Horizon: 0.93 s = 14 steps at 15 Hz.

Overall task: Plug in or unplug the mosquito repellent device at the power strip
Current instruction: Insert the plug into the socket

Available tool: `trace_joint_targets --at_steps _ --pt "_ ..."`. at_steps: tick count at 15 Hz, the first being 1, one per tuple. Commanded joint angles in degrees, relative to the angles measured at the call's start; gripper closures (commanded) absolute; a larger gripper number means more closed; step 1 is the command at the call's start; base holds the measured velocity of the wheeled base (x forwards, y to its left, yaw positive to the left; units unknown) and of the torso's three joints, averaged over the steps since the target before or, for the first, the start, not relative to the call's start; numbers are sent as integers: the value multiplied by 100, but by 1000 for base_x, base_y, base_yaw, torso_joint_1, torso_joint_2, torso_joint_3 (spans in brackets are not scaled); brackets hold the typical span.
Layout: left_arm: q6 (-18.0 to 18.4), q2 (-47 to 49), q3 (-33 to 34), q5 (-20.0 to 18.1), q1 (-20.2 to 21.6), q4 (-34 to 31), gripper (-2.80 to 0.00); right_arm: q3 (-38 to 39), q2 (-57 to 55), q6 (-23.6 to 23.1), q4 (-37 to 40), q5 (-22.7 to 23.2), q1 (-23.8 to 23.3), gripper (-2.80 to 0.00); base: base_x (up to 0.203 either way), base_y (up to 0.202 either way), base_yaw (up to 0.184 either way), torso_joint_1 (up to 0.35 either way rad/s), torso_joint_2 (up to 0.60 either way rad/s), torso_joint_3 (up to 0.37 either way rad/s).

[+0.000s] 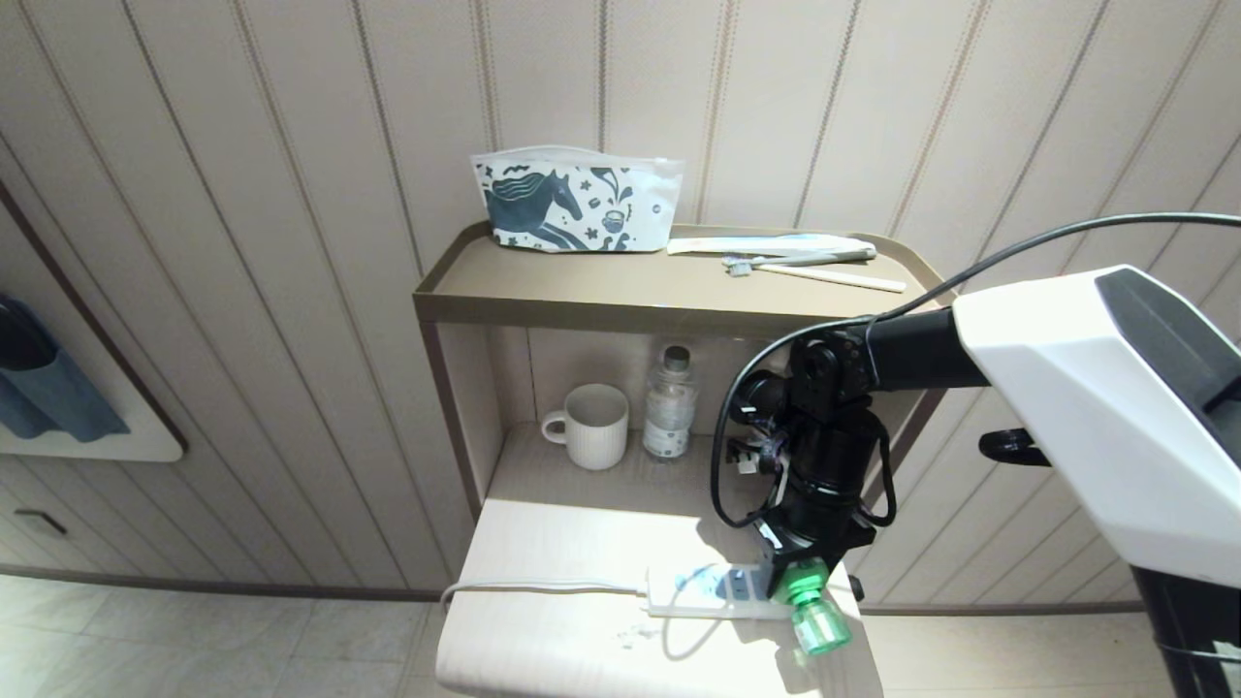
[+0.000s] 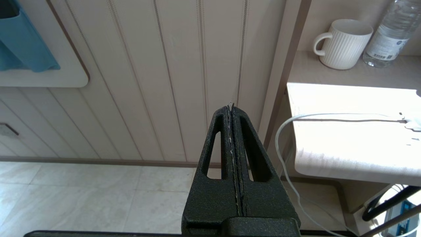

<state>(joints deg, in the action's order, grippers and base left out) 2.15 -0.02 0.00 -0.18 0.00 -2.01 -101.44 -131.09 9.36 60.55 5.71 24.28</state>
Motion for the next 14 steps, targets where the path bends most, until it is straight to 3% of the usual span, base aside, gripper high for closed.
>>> trace_joint_targets --at_steps 1,14 --pt "-4 2 0 1 0 -1 0 -7 -24 4 15 9 -11 0 0 0 0 0 0 0" --pt "5 2 0 1 0 -1 0 45 101 206 -114 13 -11 0 0 0 0 0 0 0"
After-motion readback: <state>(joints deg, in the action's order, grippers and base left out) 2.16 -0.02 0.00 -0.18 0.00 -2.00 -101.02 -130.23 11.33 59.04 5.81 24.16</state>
